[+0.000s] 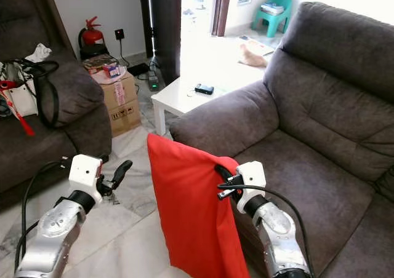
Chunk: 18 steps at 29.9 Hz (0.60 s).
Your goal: Move the pillow to the sofa from floor
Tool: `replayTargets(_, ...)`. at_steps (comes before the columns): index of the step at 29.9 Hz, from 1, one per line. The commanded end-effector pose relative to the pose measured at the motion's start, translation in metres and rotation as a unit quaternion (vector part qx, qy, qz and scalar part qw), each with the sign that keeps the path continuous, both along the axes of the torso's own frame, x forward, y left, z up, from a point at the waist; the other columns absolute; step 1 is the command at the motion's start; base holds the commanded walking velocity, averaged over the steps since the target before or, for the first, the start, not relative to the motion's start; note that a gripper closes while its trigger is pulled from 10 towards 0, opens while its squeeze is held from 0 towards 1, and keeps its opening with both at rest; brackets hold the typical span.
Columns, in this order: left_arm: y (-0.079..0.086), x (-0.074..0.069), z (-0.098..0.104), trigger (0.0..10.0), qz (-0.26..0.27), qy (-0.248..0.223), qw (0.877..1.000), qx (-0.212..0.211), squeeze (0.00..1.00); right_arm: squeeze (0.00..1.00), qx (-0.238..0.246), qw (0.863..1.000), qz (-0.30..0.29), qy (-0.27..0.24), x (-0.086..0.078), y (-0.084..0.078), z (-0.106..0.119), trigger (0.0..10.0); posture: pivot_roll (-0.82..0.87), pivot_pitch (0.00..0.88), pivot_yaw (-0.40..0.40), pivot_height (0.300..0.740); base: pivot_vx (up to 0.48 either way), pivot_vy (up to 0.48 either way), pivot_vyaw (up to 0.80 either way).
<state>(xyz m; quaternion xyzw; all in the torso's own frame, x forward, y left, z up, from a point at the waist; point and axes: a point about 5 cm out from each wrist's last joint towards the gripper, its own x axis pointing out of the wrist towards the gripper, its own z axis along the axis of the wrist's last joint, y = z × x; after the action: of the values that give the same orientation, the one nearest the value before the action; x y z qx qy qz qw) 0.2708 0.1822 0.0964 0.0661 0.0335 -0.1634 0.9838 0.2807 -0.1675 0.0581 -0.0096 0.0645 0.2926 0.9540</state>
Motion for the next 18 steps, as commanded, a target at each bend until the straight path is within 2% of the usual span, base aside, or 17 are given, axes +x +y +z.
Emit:
replayTargets(1, -0.005, -0.003, 0.004, 10.0, -0.050, 0.022, 0.999, -0.007, 0.00, 0.00, 0.001, 0.998, 0.044, -0.046, 0.009, 0.005, 0.023, 10.0, 0.02, 0.000, -0.053, 0.740, 0.000, 0.000, 0.00)
replayTargets(6, -0.002, -0.005, 0.012, 10.0, -0.086, 0.042, 0.995, -0.034, 0.00, 0.00, -0.013, 0.996, 0.077, -0.032, 0.006, 0.006, 0.018, 10.0, 0.02, 0.000, -0.051, 0.740, 0.000, 0.000, 0.00)
replayTargets(9, -0.002, -0.010, 0.016, 10.0, -0.129, 0.065, 0.989, -0.017, 0.00, 0.00, -0.010, 0.994, 0.112, -0.016, 0.002, 0.008, 0.016, 10.0, 0.03, 0.000, -0.049, 0.740, 0.000, 0.000, 0.00)
replayTargets(14, -0.002, -0.016, 0.017, 10.0, -0.165, 0.090, 0.982, -0.007, 0.00, 0.00, -0.019, 0.989, 0.145, -0.002, -0.003, 0.009, 0.013, 10.0, 0.02, 0.000, -0.048, 0.740, 0.000, 0.000, 0.00)
replayTargets(18, -0.002, -0.025, 0.015, 10.0, -0.207, 0.129, 0.970, 0.002, 0.00, 0.00, -0.025, 0.983, 0.181, 0.017, -0.008, 0.008, 0.010, 10.0, 0.03, 0.000, -0.050, 0.740, 0.000, 0.000, 0.00)
